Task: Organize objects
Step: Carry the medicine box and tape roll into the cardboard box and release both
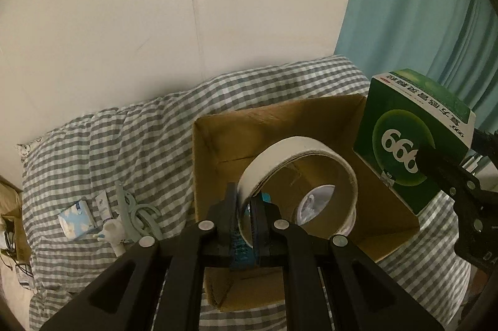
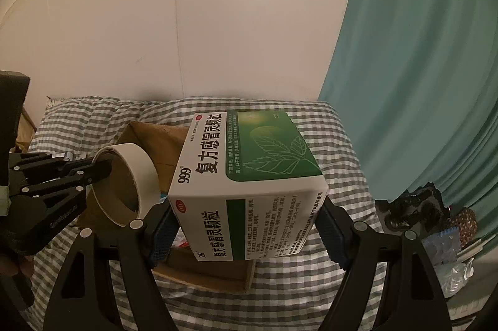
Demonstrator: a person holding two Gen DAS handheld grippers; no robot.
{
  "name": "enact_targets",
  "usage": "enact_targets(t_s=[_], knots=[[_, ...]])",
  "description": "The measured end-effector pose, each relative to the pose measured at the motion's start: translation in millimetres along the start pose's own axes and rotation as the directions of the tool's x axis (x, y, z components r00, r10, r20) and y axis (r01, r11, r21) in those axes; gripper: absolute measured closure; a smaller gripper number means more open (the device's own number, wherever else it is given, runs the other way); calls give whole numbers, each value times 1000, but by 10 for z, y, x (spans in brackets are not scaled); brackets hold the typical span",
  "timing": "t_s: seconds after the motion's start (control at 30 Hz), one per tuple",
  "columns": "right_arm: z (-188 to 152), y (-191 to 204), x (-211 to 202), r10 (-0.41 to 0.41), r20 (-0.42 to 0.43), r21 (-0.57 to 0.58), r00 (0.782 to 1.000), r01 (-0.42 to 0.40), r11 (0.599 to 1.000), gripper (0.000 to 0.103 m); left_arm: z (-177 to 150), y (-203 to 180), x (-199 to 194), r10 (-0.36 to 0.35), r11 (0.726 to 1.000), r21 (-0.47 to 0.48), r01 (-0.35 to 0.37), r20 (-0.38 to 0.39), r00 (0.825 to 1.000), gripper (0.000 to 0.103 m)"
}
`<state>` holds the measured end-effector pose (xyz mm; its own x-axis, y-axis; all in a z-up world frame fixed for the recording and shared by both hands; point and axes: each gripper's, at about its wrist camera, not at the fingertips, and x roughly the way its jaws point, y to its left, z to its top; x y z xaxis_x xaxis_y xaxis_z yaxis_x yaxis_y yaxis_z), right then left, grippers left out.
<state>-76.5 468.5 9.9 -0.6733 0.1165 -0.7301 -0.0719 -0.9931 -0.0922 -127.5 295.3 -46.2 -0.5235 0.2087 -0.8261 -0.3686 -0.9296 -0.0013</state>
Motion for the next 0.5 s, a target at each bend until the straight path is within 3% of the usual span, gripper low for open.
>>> enact_targets(t_s=[0.1, 0.17, 0.23, 0.3, 0.5], knots=[[5, 10, 46, 25, 9, 14, 1000, -25, 1000, 24, 9, 30, 7, 9, 1000, 3, -9, -4, 1000, 91], [20, 37, 40, 37, 21, 18, 999, -38, 999, 23, -1, 59, 22, 6, 1000, 8, -6, -16, 1000, 82], [25, 66, 29, 33, 35, 16, 999, -33, 999, 21, -20, 90, 12, 11, 1000, 11, -11, -20, 1000, 70], [54, 117, -6, 27, 45, 18, 999, -27, 999, 18, -35, 130, -40, 28, 1000, 9, -28, -7, 1000, 45], [168, 144, -191, 40, 88, 51, 995, -45, 998, 15, -24, 307, -298, 30, 999, -11, -30, 23, 999, 36]])
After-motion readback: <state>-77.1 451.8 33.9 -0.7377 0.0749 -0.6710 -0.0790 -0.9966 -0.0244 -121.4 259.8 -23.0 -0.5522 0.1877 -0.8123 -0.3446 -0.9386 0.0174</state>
